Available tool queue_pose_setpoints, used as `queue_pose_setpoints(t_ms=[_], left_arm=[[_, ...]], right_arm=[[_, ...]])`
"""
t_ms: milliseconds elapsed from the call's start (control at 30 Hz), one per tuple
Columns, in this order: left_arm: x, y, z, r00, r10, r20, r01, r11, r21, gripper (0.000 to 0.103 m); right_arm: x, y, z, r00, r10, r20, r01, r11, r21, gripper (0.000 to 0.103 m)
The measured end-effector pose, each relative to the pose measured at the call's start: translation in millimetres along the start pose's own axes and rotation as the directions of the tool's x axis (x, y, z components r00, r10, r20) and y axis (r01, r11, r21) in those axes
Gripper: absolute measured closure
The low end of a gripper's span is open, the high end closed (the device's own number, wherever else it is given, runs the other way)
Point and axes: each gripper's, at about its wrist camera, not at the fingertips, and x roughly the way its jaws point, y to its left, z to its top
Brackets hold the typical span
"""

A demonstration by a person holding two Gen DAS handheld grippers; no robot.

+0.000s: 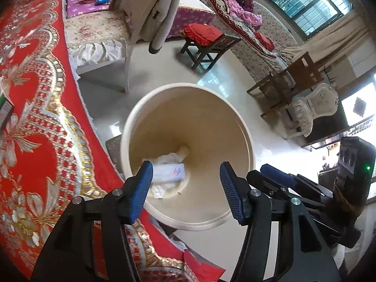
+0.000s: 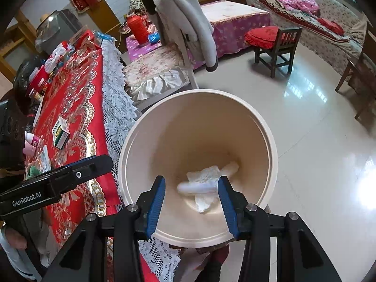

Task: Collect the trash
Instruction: 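Move both open tools back toward the table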

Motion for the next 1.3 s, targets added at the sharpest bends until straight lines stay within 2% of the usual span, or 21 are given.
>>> queue_pose_setpoints(t_ms=[267,567,933,1300], left_arm=[[-21.6,11.4,-6.3,0.995,0.077,0.057,-0.077,0.997,-0.004,0.045],[-48.2,36.5,-15.8,0.981,0.155,0.113,-0.151,0.988,-0.041,0.045],[-97.8,76.7,-33.6,0.949,0.252,0.190,-0.233,0.966,-0.113,0.045],[-148.7,130.1,-55.9,0.915,0.329,0.234,-0.278,0.934,-0.226,0.045]], right_arm=[[3.6,16.2,0.9,1.000,0.013,-0.004,-0.013,0.999,-0.033,0.058],[4.8,48.8,4.5,0.999,0.034,0.002,-0.034,0.995,-0.092,0.058],[13.6,108.3,9.9,0.996,0.093,-0.004,-0.093,0.977,-0.193,0.058],[24.9,180.9,3.9,0.987,0.158,-0.039,-0.163,0.938,-0.307,0.058]])
